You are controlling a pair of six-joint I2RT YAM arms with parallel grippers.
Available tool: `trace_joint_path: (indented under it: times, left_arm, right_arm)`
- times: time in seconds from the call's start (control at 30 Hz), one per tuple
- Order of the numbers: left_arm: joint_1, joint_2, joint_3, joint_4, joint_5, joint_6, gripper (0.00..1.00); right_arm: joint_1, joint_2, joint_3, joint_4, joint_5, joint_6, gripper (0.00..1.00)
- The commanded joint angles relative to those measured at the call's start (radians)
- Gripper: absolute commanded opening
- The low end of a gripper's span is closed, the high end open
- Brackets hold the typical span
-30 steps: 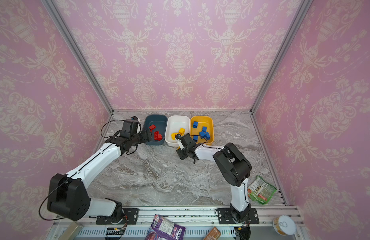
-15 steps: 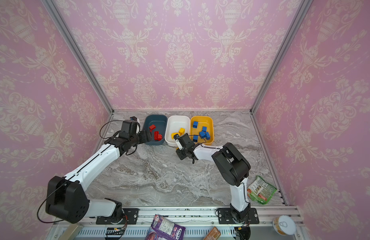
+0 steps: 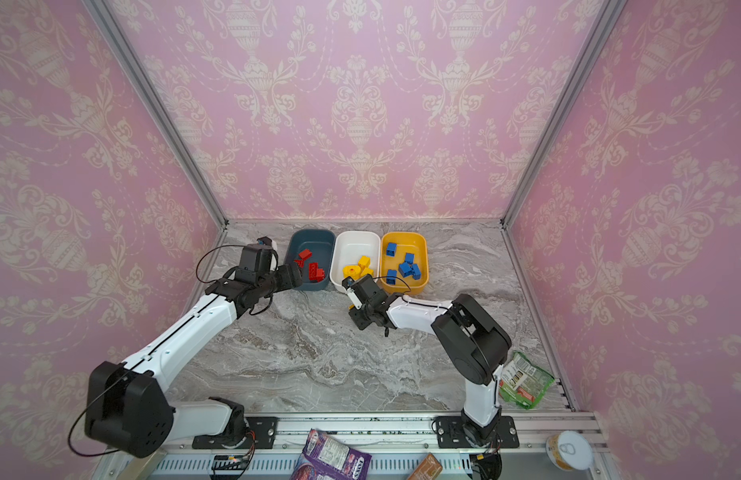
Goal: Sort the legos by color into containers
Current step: 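Lift the yellow brick with the right gripper over the white bin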
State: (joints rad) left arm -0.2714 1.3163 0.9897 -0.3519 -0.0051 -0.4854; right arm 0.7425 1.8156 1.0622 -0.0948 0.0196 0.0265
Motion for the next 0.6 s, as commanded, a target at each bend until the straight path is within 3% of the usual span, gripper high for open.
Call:
trace_joint_path:
  times: [0.0,0.3,0.57]
  left_arm:
    - [-0.003,-0.032,-0.031,0.012,0.02,-0.028,0.88]
    - [-0.003,-0.048,-0.093,0.037,0.025,-0.028,0.91]
    - [-0.003,-0.073,-0.16,0.066,0.037,-0.048,0.92]
  right_arm:
    - [0.016,-0.089,-0.026,-0.057,0.016,0.025,0.33]
    - [0.016,-0.198,0.042,-0.158,0.069,-0.001,0.32]
    - [-0.05,-0.131,0.237,-0.197,0.085,-0.043,0.32]
